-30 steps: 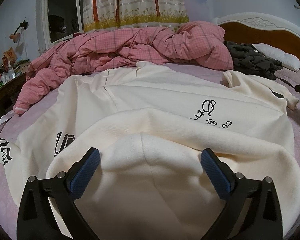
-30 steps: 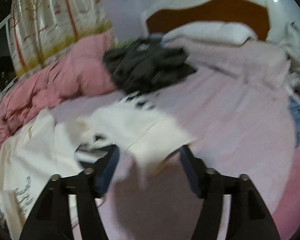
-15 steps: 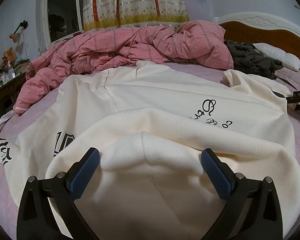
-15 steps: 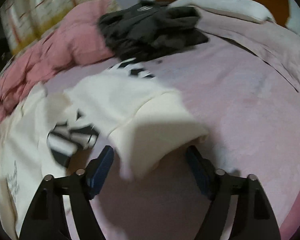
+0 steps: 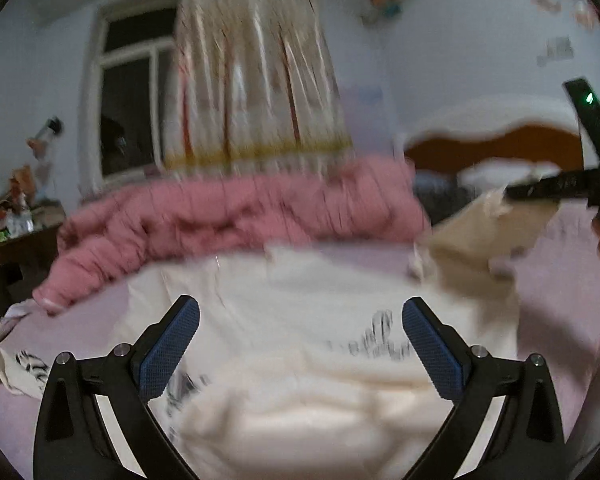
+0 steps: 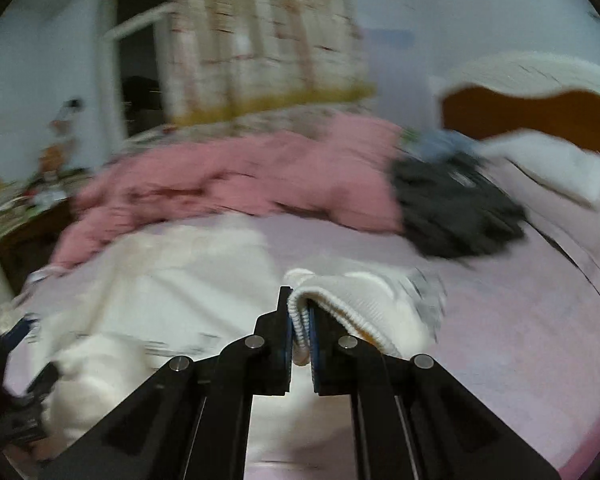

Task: Fold large clothes

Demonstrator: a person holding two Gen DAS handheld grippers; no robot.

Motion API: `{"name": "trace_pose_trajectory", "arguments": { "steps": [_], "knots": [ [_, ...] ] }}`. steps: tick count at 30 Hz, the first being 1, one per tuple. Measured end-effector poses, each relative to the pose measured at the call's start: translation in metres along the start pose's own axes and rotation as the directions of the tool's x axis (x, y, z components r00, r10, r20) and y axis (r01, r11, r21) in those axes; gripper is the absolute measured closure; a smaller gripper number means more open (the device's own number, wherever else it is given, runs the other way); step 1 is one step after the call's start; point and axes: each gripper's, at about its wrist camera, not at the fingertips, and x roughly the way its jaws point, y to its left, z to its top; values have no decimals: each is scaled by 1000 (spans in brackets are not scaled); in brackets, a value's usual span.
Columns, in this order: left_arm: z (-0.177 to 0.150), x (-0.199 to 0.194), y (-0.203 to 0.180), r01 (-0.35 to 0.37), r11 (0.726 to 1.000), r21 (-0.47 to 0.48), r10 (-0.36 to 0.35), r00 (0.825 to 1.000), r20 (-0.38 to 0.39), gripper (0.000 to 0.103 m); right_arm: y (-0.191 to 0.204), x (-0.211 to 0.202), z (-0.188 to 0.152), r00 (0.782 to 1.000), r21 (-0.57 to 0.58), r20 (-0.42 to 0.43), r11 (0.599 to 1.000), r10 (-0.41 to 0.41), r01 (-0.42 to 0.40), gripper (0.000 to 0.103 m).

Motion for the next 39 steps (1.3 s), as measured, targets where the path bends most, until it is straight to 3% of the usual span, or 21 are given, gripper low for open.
{"name": "trace_pose_trajectory", "arguments": {
  "steps": [2,5,12,15,18,20,21,23,24,25,26,27,29,31,33,35,37,39],
  "knots": [
    [8,-13,20,-88,996,-15,89,994,66,1,37,-12,14,996,-40,36,996,81,-80,97],
    [13,-21,61,-149,986,-71,155,984,84,1,88,-17,32,975,-84,44,973,218,-214,97],
    [12,-29,154,-258,943,-209,274,961,47,1,203,11,47,922,-126,-52,913,383,-387,97],
    [6,-26,179,-246,929,-278,254,967,-6,1,240,38,37,898,-117,-112,892,425,-436,97],
    [-5,-22,194,-189,919,-345,178,982,-63,1,262,71,18,888,-116,-191,889,418,-443,96],
    [-12,-17,200,-173,909,-379,141,984,-111,2,271,91,1,864,-142,-270,870,424,-471,91],
    [-15,-15,201,-162,906,-391,120,984,-131,2,272,98,-6,852,-144,-303,863,427,-484,84],
    [-19,-8,195,-122,905,-408,60,985,-162,2,265,103,-15,838,-126,-329,859,436,-497,55],
    [-21,-7,195,-72,902,-425,2,987,-161,2,261,105,-18,846,-113,-319,869,427,-481,37],
    [-22,-6,189,-25,893,-449,-49,987,-153,2,247,102,-21,875,-87,-284,898,392,-431,35],
    [-24,-5,191,27,874,-486,-108,984,-140,2,238,101,-22,885,-65,-265,909,382,-412,35],
    [-25,-5,190,56,859,-508,-143,980,-135,2,229,101,-21,878,-44,-263,904,399,-424,35],
    [-27,0,187,100,837,-538,-211,966,-149,2,206,99,-21,835,12,-289,874,467,-485,35],
    [-28,7,180,123,824,-552,-248,956,-156,2,179,93,-19,837,53,-261,873,481,-485,34],
    [-29,14,168,133,833,-538,-266,948,-177,2,156,88,-16,838,67,-233,868,493,-492,31],
    [-30,21,154,125,855,-504,-258,944,-204,2,135,85,-13,811,74,-237,843,534,-534,31],
    [-30,28,141,109,882,-459,-236,945,-228,2,115,81,-12,831,68,-215,857,513,-511,31],
    [-30,34,126,89,905,-416,-204,949,-241,2,99,85,-11,873,48,-204,896,442,-442,31]
  ]
}}
